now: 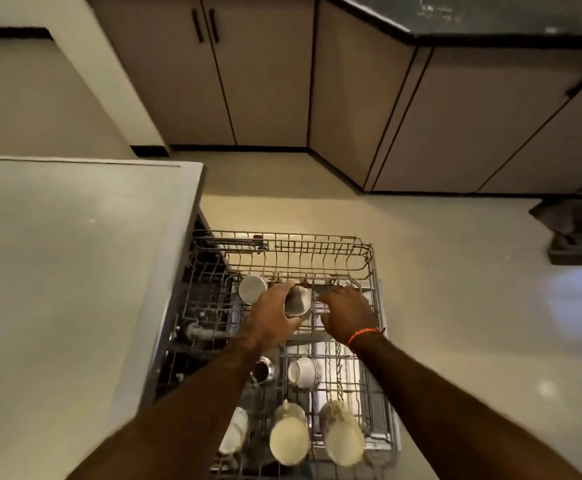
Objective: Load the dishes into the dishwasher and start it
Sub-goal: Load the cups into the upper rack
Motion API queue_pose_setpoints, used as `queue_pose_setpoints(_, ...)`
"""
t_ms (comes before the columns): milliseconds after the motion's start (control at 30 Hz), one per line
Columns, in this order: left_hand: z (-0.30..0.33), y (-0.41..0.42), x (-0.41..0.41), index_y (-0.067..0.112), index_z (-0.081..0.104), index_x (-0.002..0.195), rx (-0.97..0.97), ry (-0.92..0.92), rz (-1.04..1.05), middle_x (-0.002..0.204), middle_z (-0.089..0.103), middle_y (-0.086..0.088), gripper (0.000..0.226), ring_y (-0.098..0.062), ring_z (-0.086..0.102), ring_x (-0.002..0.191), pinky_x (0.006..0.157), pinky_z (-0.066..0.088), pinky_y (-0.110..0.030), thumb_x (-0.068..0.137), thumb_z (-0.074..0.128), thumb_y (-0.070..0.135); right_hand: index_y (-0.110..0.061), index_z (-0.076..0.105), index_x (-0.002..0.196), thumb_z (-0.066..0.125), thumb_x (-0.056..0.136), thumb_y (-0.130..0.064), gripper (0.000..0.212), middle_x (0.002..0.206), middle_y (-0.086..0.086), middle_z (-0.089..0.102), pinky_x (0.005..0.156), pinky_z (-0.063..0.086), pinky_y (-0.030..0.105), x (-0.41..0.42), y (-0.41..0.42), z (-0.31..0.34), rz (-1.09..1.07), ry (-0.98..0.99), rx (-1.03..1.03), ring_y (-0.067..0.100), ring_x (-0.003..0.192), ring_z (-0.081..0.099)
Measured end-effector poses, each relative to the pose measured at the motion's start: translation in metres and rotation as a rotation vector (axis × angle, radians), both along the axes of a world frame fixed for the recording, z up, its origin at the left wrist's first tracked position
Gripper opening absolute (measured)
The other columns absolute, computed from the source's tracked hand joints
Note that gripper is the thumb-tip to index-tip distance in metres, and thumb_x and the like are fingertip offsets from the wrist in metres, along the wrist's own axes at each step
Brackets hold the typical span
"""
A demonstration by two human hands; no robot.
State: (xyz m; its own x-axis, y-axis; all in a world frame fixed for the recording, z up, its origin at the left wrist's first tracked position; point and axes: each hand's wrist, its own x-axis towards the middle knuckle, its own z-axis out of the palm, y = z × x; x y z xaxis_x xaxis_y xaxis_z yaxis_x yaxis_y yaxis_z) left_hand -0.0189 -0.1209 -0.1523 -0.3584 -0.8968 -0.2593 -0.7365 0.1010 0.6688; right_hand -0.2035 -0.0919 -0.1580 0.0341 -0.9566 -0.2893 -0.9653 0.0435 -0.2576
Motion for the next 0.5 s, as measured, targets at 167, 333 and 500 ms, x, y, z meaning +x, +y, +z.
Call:
queue_pose_setpoints(167,-0.067,-0.039,-0.014,0.019,0.049,0.143,0.081,-0.024,0.021,0.137,0.057,0.003,0.076,-0.014,0.055,0.124,0.105,0.05,-0.034,0.078,0.086,0.023,-0.032,0.062,0.128,0.067,0.089,-0.03,0.04,0.133,-0.001,0.062,0.099,0.043,0.041,-0.008,-0.042,-0.066,-0.041,0.014,0.093,0.024,0.127,0.048)
queue_pose_setpoints(333,-0.101,-0.054,-0.021,0.027,0.052,0.135,0.092,-0.032,-0.002,0.136,0.059,0.006,0.066,-0.012,0.055,0.12,0.105,0.05,-0.036,0.079,0.086,0.021,-0.033,0.061,0.128,0.064,0.088,-0.024,0.041,0.128,0.001,0.063,0.095,0.046,0.043,-0.014,-0.061,-0.102,-0.066,0.022,0.15,0.026,0.125,0.05)
queue_pose_setpoints(500,-0.116,-0.059,-0.027,0.027,0.051,0.137,0.112,-0.059,0.023,0.136,0.06,0.005,0.068,-0.015,0.057,0.121,0.103,0.048,-0.03,0.079,0.084,0.015,-0.027,0.062,0.126,0.068,0.085,-0.017,0.043,0.125,0.003,0.066,0.092,0.051,0.04,-0.013,-0.068,-0.122,-0.091,0.037,0.13,0.026,0.118,0.056)
